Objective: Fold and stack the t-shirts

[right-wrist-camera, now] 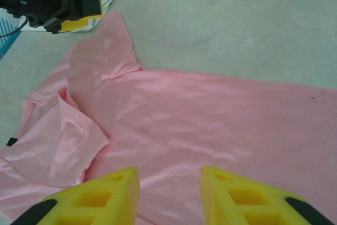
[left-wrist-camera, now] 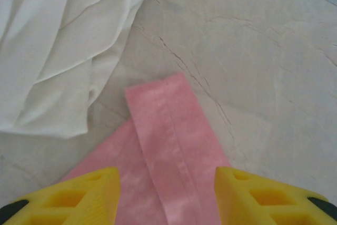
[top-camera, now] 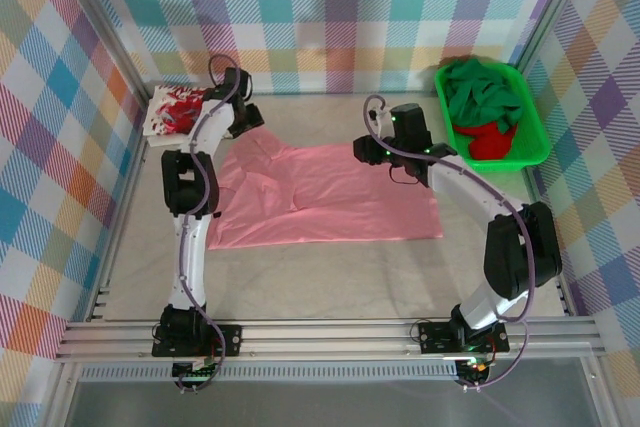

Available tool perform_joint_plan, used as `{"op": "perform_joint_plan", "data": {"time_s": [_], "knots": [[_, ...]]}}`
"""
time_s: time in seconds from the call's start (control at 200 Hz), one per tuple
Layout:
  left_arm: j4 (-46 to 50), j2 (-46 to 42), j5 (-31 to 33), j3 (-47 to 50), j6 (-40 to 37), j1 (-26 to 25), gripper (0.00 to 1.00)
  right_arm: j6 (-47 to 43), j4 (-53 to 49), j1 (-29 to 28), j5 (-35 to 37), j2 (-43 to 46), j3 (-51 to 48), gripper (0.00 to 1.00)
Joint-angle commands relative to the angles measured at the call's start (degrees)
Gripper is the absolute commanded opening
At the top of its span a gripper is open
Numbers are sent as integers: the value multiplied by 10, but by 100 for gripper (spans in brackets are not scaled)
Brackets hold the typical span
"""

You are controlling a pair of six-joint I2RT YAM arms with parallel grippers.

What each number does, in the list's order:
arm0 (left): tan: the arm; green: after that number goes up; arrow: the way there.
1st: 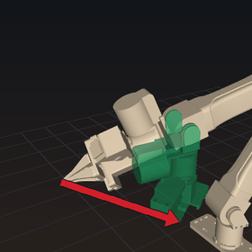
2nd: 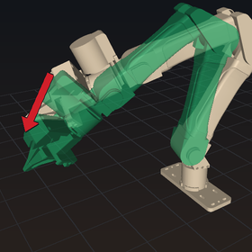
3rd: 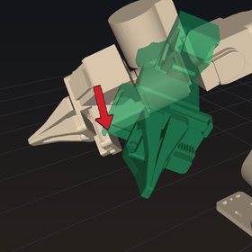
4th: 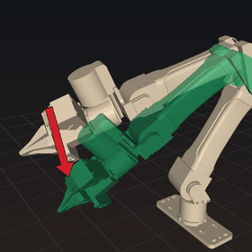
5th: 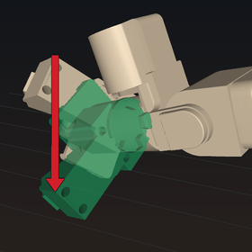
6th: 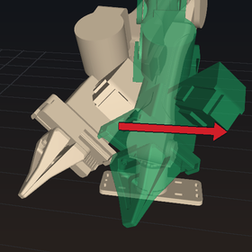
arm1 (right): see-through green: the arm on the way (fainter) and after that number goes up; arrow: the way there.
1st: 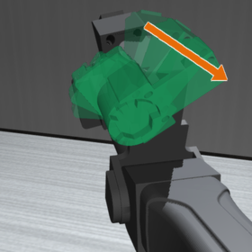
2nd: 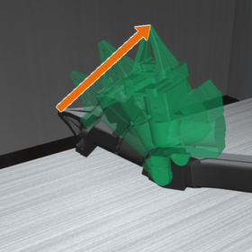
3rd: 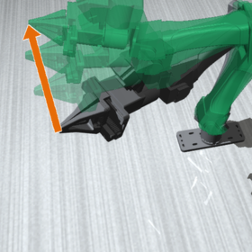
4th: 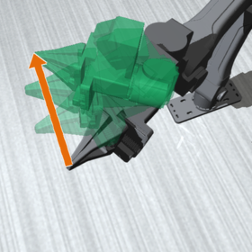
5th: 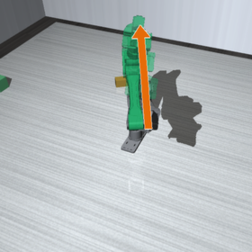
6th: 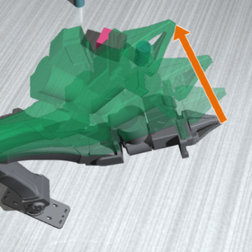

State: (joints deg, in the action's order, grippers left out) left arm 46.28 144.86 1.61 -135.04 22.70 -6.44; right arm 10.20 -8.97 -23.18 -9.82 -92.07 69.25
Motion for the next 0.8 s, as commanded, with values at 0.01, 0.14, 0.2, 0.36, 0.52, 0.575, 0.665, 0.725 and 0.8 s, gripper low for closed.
{"op": "perform_joint_plan", "data": {"time_s": [0.01, 0.14, 0.2, 0.36, 0.52, 0.575, 0.665, 0.725, 0.8], "knots": [[35, 23, 19, -36, 3, 7, 50, -23, 18, 3, 6, 18, -9, 36], [20, 47, 11, -50, 9, 16, 49, -21, 31, 10, 9, 22, -21, 36], [9, 58, 5, -51, 9, 18, 49, -17, 37, 13, 6, 25, -26, 36], [3, 88, -10, -81, 11, 18, 43, -17, 48, 13, -6, 35, -36, 36], [-10, 91, -8, -88, 16, 19, 29, -17, 42, 13, -15, 35, -38, 36], [-14, 90, -4, -90, 16, 18, 28, -15, 44, 13, -21, 36, -41, 36], [-16, 89, 0, -97, 15, 18, 29, -13, 45, 13, -25, 36, -43, 36], [-21, 89, 1, -98, 15, 19, 29, -15, 45, 14, -29, 36, -44, 36], [-20, 90, 6, -110, 12, 19, 30, -14, 47, 13, -31, 36, -45, 36]]}}
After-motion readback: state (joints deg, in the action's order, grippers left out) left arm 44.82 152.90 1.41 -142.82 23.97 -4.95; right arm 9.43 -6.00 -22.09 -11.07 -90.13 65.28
